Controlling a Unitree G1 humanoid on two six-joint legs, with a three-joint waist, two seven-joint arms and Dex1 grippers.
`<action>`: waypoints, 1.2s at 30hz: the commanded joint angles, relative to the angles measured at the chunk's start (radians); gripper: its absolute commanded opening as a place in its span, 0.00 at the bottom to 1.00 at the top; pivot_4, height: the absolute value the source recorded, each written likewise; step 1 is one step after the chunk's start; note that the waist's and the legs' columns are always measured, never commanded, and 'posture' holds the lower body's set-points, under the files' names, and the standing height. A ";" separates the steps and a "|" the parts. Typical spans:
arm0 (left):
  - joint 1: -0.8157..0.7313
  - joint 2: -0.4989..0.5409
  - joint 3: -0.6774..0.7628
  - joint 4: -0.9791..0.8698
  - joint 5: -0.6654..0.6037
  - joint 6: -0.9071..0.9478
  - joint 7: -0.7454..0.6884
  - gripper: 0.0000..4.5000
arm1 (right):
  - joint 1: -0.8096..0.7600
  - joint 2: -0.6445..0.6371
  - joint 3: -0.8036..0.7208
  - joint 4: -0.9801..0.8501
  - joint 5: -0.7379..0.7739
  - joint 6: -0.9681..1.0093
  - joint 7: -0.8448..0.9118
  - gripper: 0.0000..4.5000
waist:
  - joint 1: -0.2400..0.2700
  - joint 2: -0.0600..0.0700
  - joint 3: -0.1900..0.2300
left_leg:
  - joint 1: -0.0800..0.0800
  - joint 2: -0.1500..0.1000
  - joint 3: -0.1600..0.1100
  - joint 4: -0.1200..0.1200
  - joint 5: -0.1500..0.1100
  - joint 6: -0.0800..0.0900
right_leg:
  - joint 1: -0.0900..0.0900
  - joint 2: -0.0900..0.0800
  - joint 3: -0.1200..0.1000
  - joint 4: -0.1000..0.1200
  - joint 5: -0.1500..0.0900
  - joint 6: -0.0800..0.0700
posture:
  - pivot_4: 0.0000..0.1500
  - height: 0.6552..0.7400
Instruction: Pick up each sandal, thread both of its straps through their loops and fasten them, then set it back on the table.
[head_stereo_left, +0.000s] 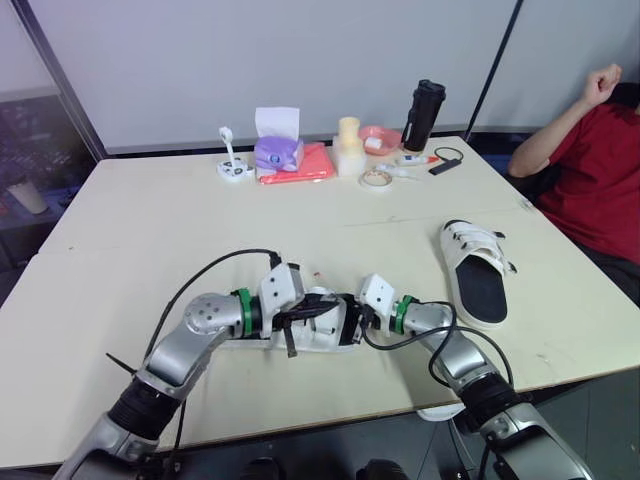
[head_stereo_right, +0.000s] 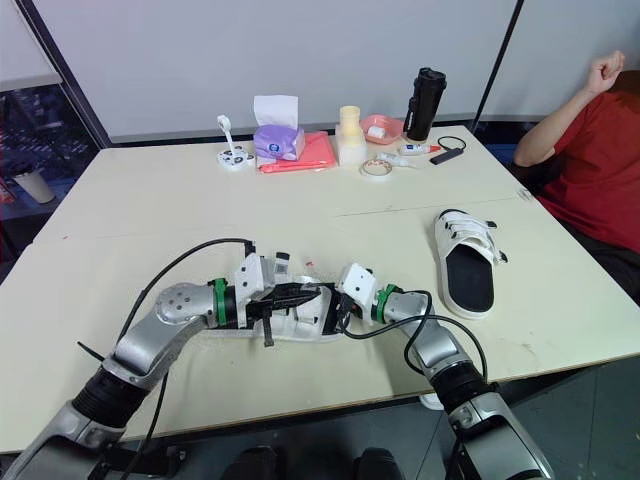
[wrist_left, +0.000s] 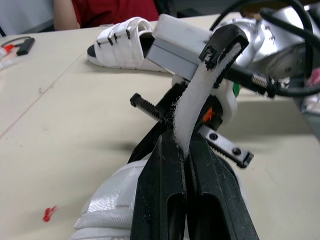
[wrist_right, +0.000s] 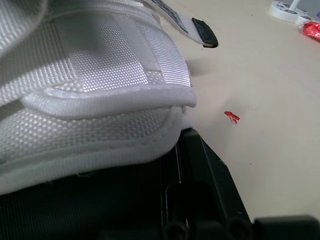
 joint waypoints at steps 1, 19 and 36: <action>-0.019 -0.005 0.051 -0.033 -0.022 0.053 -0.003 0.01 | 0.089 -0.030 0.056 0.223 -0.114 0.091 -0.018 0.00 | 0.000 0.000 0.000 | 0.000 0.000 0.000 0.000 0.000 0.000 | 0.000 0.000 0.000 0.000 0.000 0.000 | 1.00 1.00; -0.021 -0.069 0.110 -0.067 -0.071 0.272 0.020 0.53 | 0.090 -0.030 0.057 0.228 -0.117 0.095 -0.026 0.00 | 0.001 -0.001 0.000 | 0.000 0.000 -0.001 0.000 0.000 0.000 | 0.000 -0.002 0.000 -0.001 0.000 0.000 | 1.00 1.00; -0.094 -0.168 0.159 -0.005 -0.116 0.364 0.058 0.58 | 0.086 -0.025 0.062 0.239 -0.122 0.091 -0.030 0.00 | 0.000 -0.003 0.000 | 0.000 0.000 -0.001 0.000 0.000 -0.001 | 0.000 -0.002 0.001 -0.002 -0.001 0.001 | 1.00 1.00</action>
